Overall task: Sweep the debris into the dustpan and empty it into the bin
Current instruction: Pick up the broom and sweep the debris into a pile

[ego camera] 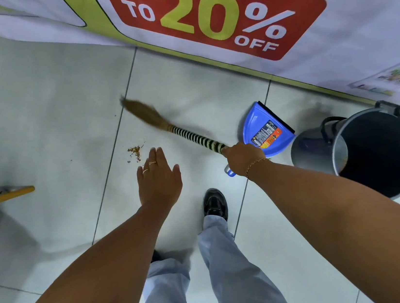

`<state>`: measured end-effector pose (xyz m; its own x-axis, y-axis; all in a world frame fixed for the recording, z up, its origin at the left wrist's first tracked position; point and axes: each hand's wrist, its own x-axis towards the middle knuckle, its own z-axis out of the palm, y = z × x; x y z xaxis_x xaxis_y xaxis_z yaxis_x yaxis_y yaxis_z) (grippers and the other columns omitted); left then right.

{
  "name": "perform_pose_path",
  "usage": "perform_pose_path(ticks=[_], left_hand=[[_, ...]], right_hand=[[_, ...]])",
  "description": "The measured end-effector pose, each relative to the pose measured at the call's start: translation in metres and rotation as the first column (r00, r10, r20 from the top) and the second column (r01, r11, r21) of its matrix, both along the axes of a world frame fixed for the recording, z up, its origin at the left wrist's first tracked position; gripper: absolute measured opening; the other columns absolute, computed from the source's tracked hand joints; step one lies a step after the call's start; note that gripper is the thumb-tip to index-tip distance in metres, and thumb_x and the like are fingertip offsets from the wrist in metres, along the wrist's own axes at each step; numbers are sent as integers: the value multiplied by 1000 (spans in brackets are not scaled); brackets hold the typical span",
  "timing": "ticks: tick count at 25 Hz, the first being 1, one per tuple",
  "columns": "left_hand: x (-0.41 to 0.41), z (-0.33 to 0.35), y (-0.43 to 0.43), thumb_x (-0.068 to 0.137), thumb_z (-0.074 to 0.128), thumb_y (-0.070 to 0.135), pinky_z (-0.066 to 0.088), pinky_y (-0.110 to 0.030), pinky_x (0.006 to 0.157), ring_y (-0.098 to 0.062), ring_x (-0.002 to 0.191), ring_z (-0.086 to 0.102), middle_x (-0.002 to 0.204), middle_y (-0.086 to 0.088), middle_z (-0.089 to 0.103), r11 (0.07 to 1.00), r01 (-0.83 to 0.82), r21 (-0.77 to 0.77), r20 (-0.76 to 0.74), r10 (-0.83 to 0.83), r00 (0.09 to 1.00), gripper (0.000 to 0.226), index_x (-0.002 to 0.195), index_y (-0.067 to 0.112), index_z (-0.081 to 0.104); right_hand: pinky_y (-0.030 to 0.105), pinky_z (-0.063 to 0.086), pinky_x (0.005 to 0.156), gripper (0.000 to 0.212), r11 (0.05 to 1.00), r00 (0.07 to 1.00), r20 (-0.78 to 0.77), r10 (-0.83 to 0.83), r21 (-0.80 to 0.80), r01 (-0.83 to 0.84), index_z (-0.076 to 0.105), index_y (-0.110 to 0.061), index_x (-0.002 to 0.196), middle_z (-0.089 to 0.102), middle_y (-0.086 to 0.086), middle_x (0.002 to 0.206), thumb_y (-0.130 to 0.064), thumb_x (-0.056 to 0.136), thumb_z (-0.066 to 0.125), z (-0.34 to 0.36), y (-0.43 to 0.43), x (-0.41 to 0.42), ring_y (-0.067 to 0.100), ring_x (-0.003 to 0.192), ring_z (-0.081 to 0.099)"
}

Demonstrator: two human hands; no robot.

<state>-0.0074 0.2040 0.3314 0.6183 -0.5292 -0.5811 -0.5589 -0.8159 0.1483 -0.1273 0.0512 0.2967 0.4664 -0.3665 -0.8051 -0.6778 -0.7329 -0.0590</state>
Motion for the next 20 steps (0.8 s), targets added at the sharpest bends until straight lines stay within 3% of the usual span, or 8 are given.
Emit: perform_pose_path(ticks=[8,12,16,20], left_hand=[[-18,-3,16,97,39,33,24,-43,119,-30,141,33,157,-17,21,998,64,26,-49,-63,997,63,148,4,17],[-21,-5,29,97,40,34,26,-43,118,-30,141,34,157,-17,23,993,115,36,-56,-113,992,63,148,4,18],[-17,6,49,97,40,33,25,-43,118,-30,142,32,157,-16,24,987,155,43,-66,-152,986,63,147,4,19],[-12,17,63,96,41,33,25,-43,118,-29,143,29,156,-17,25,979,202,32,-45,-200,979,62,147,3,20]], right_hand=[[43,49,85,45,970,971,-30,236,-43,-237,41,-18,138,55,12,128,-7,96,31,3,5,-34,36,115,56],[41,49,82,45,961,962,-27,272,-44,-273,37,-18,140,54,13,127,-8,97,30,7,22,-48,36,109,59],[39,47,74,47,986,985,24,168,-7,-168,33,-24,141,52,8,127,-10,96,32,20,53,-78,34,101,61],[34,41,63,55,996,985,150,-86,-4,88,28,-30,143,53,3,126,-14,92,39,40,93,-113,34,92,63]])
